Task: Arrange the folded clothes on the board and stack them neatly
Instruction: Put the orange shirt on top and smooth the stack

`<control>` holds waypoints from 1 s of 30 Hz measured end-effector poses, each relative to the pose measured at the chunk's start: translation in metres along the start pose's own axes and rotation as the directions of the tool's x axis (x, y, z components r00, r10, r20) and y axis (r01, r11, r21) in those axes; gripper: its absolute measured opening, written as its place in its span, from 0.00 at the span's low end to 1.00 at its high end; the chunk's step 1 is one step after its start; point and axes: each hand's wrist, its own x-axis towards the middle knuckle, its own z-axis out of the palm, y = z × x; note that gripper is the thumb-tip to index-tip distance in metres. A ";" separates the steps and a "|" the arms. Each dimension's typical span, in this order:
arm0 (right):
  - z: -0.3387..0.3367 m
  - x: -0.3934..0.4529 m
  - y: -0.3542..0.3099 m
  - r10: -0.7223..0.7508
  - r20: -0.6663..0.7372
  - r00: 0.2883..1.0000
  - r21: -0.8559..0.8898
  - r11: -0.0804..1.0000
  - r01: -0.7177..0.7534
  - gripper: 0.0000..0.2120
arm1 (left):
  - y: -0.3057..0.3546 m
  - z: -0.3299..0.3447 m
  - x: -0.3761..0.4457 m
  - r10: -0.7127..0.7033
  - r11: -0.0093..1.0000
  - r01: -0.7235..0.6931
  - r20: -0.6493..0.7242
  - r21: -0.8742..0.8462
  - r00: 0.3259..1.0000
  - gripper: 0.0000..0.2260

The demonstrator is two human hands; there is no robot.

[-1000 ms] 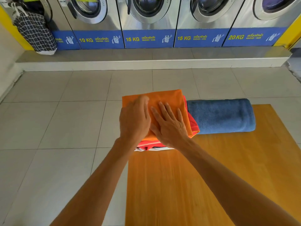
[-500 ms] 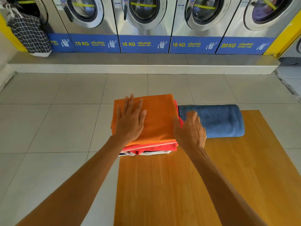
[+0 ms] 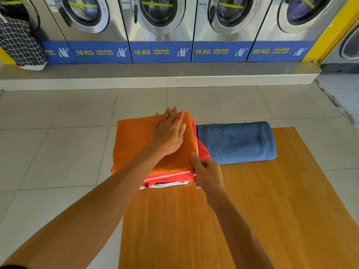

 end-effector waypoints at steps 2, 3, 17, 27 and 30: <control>-0.002 0.002 0.000 -0.014 0.021 1.000 -0.006 1.000 0.014 0.18 | 0.007 0.000 0.021 -0.083 0.992 0.080 -0.027 -0.096 0.996 0.23; -0.003 0.003 0.001 -0.023 0.030 0.999 -0.009 1.000 0.024 0.16 | 0.008 0.000 0.031 -0.132 0.981 0.126 -0.031 -0.147 0.991 0.21; -0.006 0.013 0.028 -0.096 -0.069 0.993 -0.009 0.995 0.096 0.17 | -0.001 0.022 0.085 -0.419 0.858 0.437 0.123 -0.269 0.900 0.19; -0.018 -0.002 0.003 -0.102 -0.234 0.967 -0.025 0.995 0.099 0.14 | -0.021 -0.005 0.033 -0.153 0.961 0.113 -0.144 -0.254 0.978 0.19; -0.023 -0.006 -0.020 -0.198 -0.334 0.922 -0.086 0.980 0.179 0.12 | -0.058 -0.016 0.001 -0.231 0.944 0.164 -0.218 -0.287 0.948 0.17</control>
